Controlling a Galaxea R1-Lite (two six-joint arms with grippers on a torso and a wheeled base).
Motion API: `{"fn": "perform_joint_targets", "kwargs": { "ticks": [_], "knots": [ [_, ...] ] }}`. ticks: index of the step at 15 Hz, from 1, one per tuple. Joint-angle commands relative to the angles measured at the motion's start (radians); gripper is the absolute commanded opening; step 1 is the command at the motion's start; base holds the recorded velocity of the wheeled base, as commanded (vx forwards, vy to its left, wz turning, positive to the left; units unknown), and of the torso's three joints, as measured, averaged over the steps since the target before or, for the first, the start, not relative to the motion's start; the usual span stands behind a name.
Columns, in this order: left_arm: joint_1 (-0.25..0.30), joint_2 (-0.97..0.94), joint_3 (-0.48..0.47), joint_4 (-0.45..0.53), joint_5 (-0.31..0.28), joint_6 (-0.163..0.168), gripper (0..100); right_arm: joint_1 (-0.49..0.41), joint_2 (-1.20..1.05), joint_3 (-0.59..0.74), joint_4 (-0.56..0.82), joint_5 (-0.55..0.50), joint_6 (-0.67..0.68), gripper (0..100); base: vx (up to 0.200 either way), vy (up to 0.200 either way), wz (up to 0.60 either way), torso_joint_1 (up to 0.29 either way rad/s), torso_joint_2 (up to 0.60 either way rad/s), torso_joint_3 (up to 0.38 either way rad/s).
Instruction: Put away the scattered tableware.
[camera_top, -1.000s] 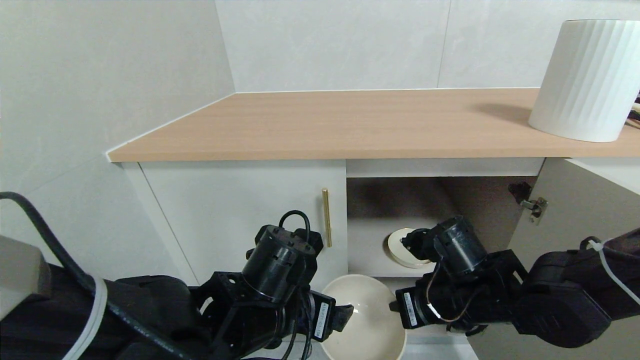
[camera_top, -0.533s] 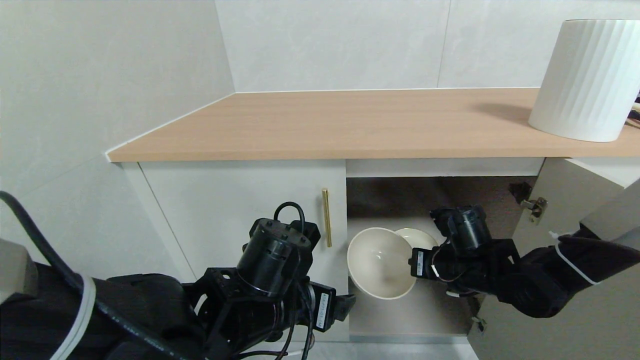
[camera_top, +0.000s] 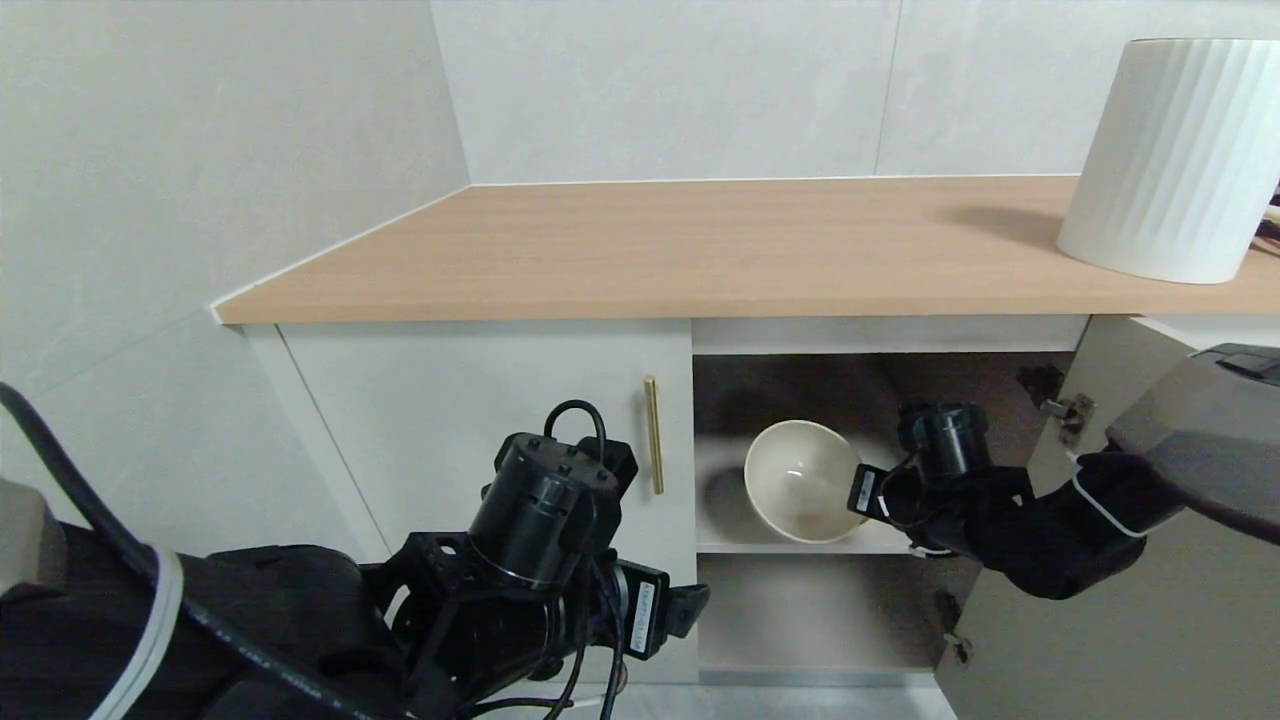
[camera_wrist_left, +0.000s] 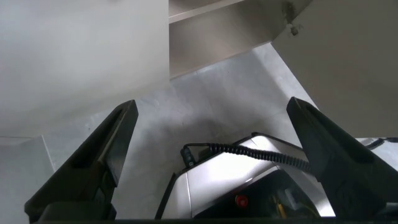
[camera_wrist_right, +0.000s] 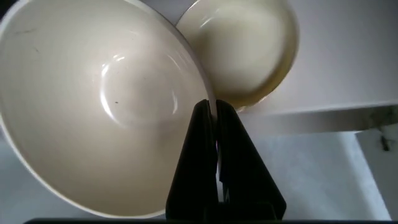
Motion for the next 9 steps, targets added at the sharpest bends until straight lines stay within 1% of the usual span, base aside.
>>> {"fn": "perform_joint_targets", "kwargs": {
  "ticks": [1,3,6,9],
  "knots": [
    [0.000,0.000,0.000,-0.001,0.000,0.000,100,-0.027,0.044,-0.038,0.000,-0.019,0.012,0,0.000,0.000,0.00,0.000,0.00,0.000],
    [0.000,0.001,0.000,-0.001,0.000,0.000,100,-0.045,0.068,-0.073,0.003,-0.033,0.033,0,0.000,0.000,0.00,0.000,0.00,0.000],
    [0.000,0.000,0.000,0.001,0.001,0.001,100,-0.058,0.077,-0.092,0.015,-0.044,0.035,0,0.000,0.000,0.00,0.000,0.00,0.000],
    [0.000,0.000,0.000,0.001,0.001,0.000,100,-0.074,0.116,-0.115,0.017,-0.085,0.033,0,0.000,0.000,0.00,0.000,0.00,0.000]
  ]
}}
